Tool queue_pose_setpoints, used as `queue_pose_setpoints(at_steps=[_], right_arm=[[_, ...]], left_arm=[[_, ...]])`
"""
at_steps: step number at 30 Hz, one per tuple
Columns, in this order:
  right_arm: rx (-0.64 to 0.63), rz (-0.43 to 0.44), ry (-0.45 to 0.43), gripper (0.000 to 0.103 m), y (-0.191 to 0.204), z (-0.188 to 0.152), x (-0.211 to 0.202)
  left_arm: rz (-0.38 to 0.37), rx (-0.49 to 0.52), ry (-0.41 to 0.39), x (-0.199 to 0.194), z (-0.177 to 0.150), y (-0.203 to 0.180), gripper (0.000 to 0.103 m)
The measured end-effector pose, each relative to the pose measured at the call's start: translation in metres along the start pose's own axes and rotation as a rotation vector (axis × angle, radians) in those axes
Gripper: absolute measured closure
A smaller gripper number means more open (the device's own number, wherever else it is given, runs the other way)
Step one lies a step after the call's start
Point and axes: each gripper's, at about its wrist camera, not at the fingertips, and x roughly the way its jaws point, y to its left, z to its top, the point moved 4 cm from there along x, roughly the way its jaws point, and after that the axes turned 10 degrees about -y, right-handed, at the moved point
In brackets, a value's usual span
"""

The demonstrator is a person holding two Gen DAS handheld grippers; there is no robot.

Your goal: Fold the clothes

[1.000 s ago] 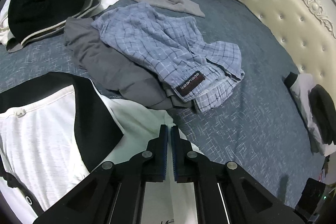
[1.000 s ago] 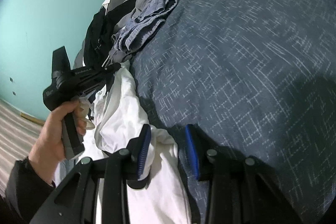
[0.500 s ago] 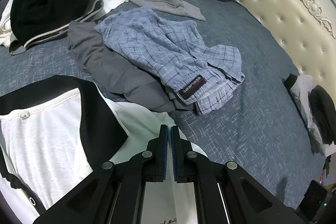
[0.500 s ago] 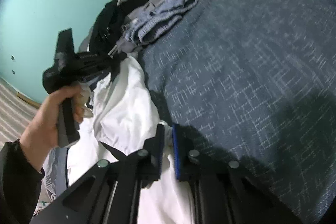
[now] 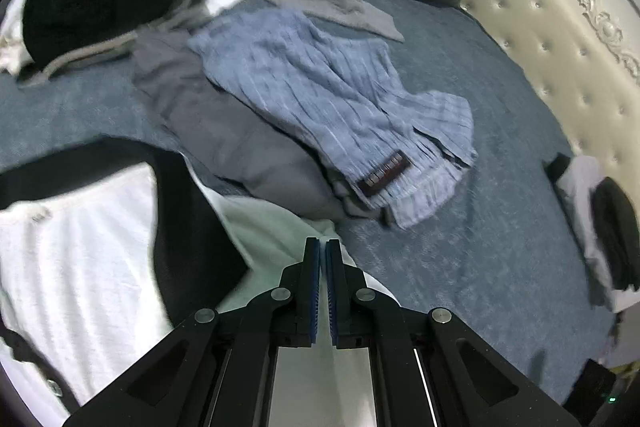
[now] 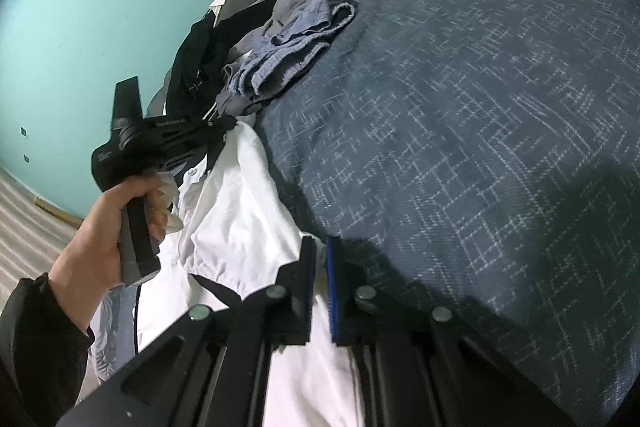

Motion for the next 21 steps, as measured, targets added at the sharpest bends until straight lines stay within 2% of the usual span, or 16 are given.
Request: queue_pose_setpoints(at_steps=[2,4,7,9,11,16,21], right_arm=[[0.004,0.012,-0.002,0.098,0.002,0.0,0.001],[0.001,0.008,-0.001,0.098,0.003,0.0,0.001],[0.008,0.007,0.002,0.098,0.002,0.001,0.001],[0.014,0.009,0.003,0.098,0.001,0.001,0.001],[0.016,0.009,0.002,0.098,0.002,0.001,0.001],[0.024,0.011,0.0,0.098,0.002,0.001,0.0],[0.028,0.019,0.0,0.098,0.003,0.002,-0.002]], left_arm=[[0.016,0.023,-0.006,-0.004,0.0,-0.002,0.096],[0.031,0.004,-0.018,-0.013,0.003,0.004,0.093],[0.023,-0.016,-0.025,-0.028,0.005,0.01,0.071],[0.0,-0.002,-0.017,-0.038,0.0,0.008,0.071],[-0.055,0.006,0.004,-0.049,-0.013,0.002,0.07],[-0.138,0.005,0.079,-0.068,-0.061,-0.005,0.069],[-0.167,-0.045,0.084,-0.086,-0.088,0.003,0.064]])
